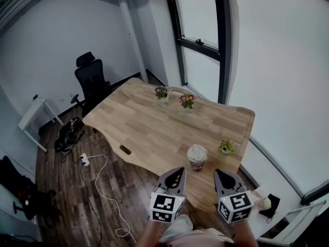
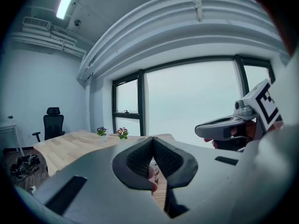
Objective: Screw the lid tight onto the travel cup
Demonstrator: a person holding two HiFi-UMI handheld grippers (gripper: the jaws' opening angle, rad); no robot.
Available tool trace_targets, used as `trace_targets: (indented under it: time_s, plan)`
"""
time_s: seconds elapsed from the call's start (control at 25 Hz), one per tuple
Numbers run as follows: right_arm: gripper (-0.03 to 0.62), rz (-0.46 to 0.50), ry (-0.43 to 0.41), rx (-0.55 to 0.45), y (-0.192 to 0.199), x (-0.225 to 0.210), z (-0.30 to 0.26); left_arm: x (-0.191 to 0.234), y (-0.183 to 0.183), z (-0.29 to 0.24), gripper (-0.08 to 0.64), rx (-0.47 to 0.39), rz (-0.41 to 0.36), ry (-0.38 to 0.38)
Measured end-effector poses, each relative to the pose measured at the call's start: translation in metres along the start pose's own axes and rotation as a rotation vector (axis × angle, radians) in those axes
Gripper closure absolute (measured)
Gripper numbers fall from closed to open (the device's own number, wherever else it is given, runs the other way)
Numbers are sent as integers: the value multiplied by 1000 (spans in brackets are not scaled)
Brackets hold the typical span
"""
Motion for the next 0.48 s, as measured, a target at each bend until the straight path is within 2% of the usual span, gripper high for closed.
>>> trace_targets:
  time_s: [0.12,0.48]
  plan:
    - [592,29,-9,-20,-8,4,17,-12,-7,15,558,-13,2,-12]
    - [592,36,-52,-76,-20,18,67,-44,-17,59,558,-43,23,-55]
Point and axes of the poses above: the fingertips, and each gripper's own axes: z backward along the fingers, x to its left, y out of its underside, the point moved 3 cm from there along z, backward along the fingers, and after that the axes turned 4 degrees about -z, right-handed, at the moved point
